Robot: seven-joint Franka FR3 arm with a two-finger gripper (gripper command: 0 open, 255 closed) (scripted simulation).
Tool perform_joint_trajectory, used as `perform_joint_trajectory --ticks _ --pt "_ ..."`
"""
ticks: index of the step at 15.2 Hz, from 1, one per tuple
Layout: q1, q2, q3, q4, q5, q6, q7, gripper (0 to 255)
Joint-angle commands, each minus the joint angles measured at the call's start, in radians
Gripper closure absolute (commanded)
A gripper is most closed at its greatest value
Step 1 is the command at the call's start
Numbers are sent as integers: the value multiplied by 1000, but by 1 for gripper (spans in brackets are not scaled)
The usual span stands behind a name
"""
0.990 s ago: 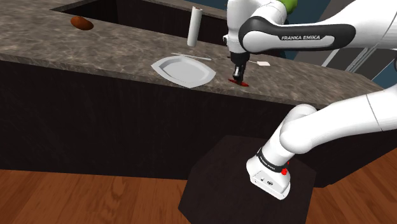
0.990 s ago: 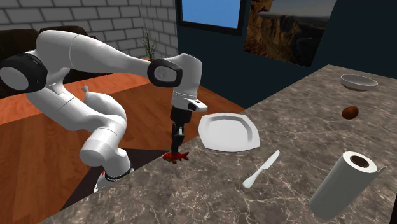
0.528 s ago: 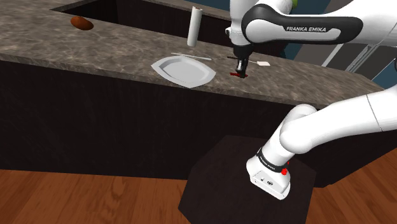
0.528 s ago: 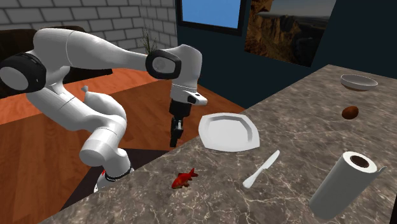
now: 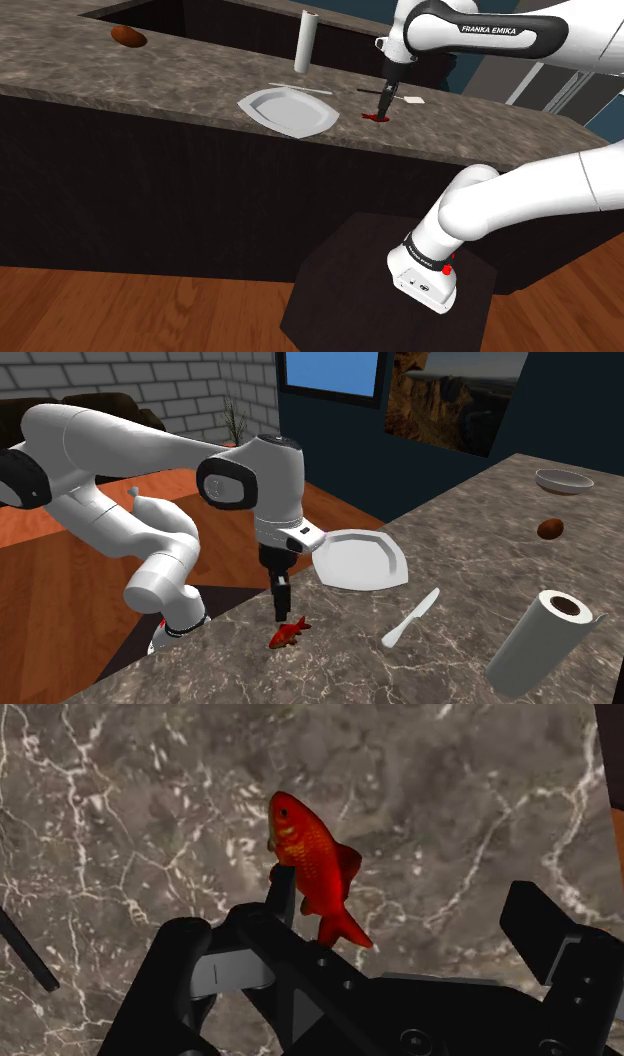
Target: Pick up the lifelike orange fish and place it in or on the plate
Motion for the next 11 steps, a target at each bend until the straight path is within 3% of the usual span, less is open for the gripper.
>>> perform_joint_trajectory --ticks 1,3,11 --pt "-4 13 -100 11 31 63 -94 0" --pt "0 34 -174 22 63 106 -162 0" --pt "-3 53 -195 -66 49 213 -159 0"
